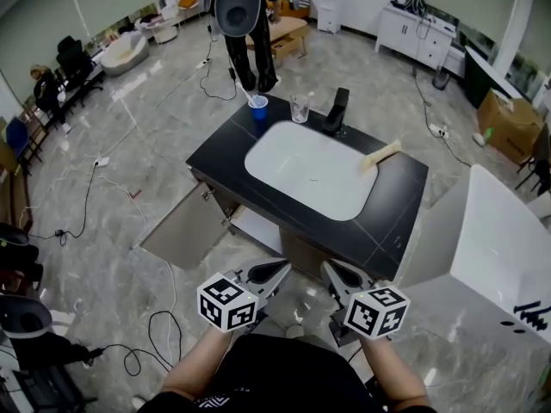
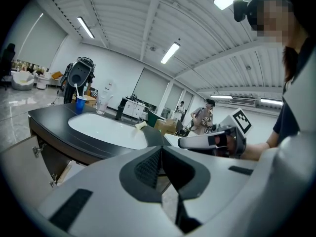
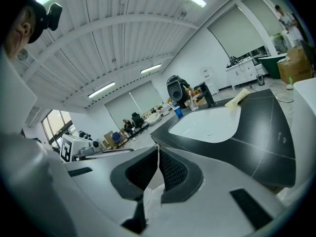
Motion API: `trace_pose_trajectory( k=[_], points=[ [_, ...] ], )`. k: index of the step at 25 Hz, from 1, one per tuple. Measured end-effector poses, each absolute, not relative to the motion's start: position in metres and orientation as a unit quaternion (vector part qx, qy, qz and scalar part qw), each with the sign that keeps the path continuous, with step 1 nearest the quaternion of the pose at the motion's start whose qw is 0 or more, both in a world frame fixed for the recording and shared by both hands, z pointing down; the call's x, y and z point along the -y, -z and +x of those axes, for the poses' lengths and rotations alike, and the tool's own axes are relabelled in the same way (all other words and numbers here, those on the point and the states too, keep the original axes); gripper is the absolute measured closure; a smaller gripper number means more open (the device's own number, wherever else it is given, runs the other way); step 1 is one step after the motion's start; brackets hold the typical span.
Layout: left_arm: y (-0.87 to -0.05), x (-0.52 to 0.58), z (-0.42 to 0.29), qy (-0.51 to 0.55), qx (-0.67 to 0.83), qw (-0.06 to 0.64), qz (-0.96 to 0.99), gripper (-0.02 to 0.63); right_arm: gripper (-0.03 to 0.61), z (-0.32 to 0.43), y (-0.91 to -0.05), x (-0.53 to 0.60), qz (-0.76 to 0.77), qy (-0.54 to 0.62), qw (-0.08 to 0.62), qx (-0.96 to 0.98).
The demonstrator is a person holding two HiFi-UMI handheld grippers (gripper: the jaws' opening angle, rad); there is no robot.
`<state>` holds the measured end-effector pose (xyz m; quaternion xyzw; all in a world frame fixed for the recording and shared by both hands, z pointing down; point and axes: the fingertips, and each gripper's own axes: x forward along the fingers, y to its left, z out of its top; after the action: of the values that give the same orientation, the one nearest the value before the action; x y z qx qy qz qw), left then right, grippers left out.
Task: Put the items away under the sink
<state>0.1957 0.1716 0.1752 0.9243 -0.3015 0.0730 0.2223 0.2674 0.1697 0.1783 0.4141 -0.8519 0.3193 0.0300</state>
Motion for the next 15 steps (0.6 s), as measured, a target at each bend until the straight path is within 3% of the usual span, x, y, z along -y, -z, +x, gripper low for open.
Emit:
trace_pose_trajectory(
  k=[15],
  points=[
    [-0.178, -0.154, 0.203, -0.082, 0.293, 0.234, 0.923, 0.606, 0.541, 0.263, -0.177, -0.152, 0.406, -0.324, 0.027, 0.854]
  ],
)
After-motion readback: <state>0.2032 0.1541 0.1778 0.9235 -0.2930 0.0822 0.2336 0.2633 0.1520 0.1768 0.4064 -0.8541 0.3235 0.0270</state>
